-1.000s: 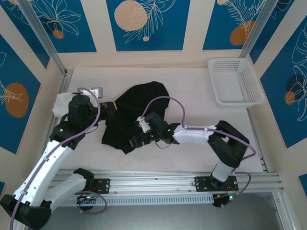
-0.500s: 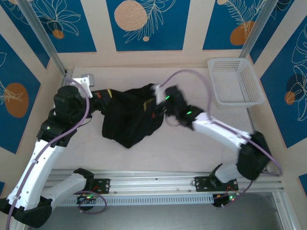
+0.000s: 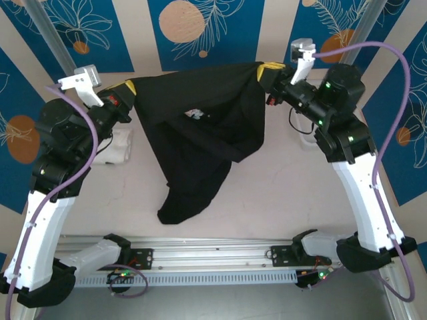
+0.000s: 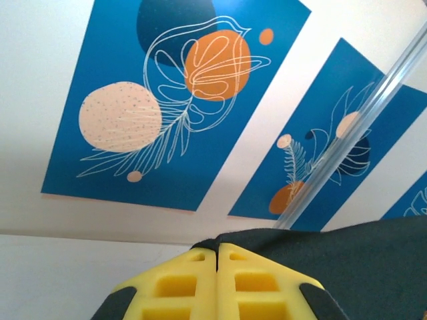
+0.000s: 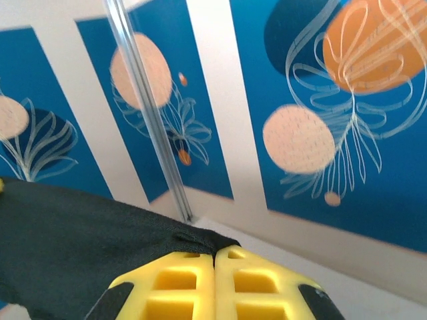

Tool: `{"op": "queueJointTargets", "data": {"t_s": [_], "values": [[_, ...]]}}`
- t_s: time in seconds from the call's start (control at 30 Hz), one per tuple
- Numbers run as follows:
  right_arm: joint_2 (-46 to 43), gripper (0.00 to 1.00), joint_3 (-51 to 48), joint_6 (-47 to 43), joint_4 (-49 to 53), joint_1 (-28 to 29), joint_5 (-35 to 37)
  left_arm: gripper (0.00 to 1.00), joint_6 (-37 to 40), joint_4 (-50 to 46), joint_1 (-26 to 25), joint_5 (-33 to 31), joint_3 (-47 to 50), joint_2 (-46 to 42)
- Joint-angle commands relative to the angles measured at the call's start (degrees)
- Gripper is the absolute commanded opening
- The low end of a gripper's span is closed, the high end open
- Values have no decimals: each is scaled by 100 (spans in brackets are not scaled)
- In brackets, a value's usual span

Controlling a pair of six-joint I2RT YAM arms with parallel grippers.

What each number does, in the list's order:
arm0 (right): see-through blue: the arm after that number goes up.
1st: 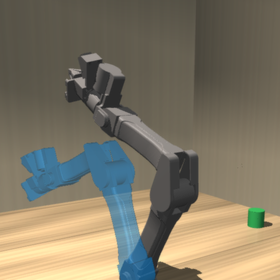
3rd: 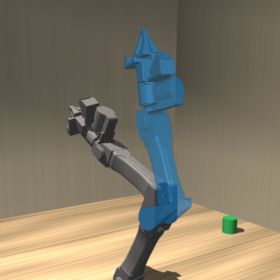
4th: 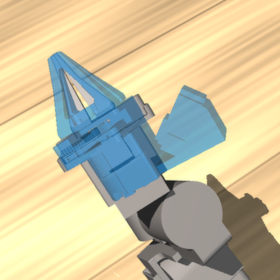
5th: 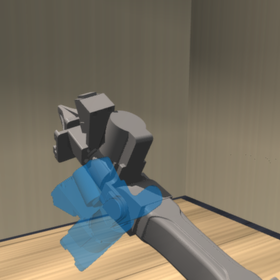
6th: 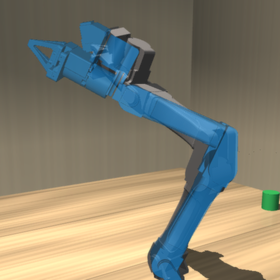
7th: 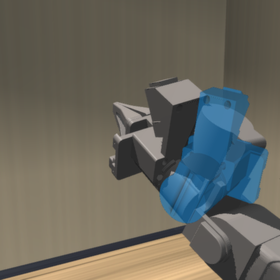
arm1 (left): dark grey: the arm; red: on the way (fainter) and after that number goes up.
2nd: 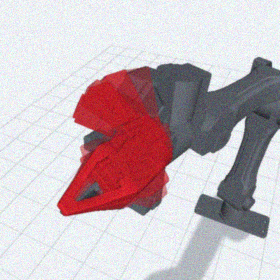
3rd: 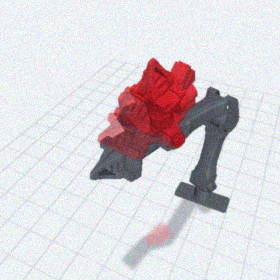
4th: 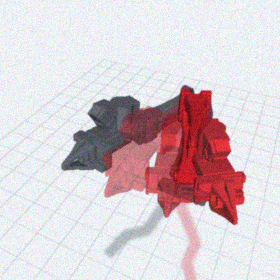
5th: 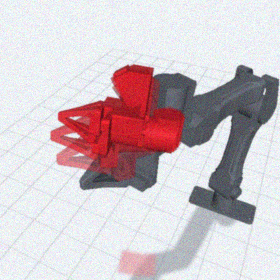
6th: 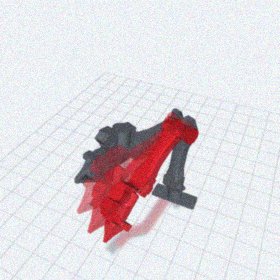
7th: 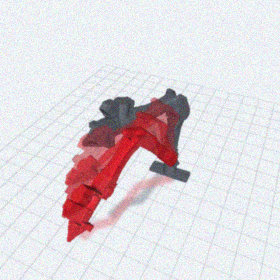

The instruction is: Fold the inside-out t-shirt

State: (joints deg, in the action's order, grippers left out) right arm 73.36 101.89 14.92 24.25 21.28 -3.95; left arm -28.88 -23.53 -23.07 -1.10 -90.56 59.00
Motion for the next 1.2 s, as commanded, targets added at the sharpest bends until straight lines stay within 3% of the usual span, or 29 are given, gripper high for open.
{"op": "queueJointTargets", "data": {"t_s": [0.0,0.23,0.37,0.5,0.6,0.67,0.73,0.87,1.03,1.17], "values": [[691,0,67,-58,887,-114,-71,0,242,231,-13,-370,366,156],[1260,0,-777,63,943,-123,-185,0,600,-6,4,-453,1298,586],[1317,0,-1440,325,731,-221,-870,0,532,248,8,-347,1879,1018],[1591,0,-1826,795,412,-470,-1426,0,589,482,13,-197,1853,1877],[1778,0,-2039,1189,65,-735,-1551,14,891,224,10,-441,1399,2690],[1860,0,-2196,1386,-152,-860,-1553,32,1005,-301,14,-699,1119,3036],[1932,0,-2267,1445,-223,-914,-1508,43,948,-490,13,-622,1377,2896],[2032,0,-2373,1435,-289,-1006,-1460,54,331,466,-37,163,3237,1643],[2111,0,-2376,1446,-355,-1058,-1486,52,18,790,-452,606,4466,814],[2108,0,-2367,1479,-403,-1062,-1506,54,353,833,-843,190,4745,960]]}}
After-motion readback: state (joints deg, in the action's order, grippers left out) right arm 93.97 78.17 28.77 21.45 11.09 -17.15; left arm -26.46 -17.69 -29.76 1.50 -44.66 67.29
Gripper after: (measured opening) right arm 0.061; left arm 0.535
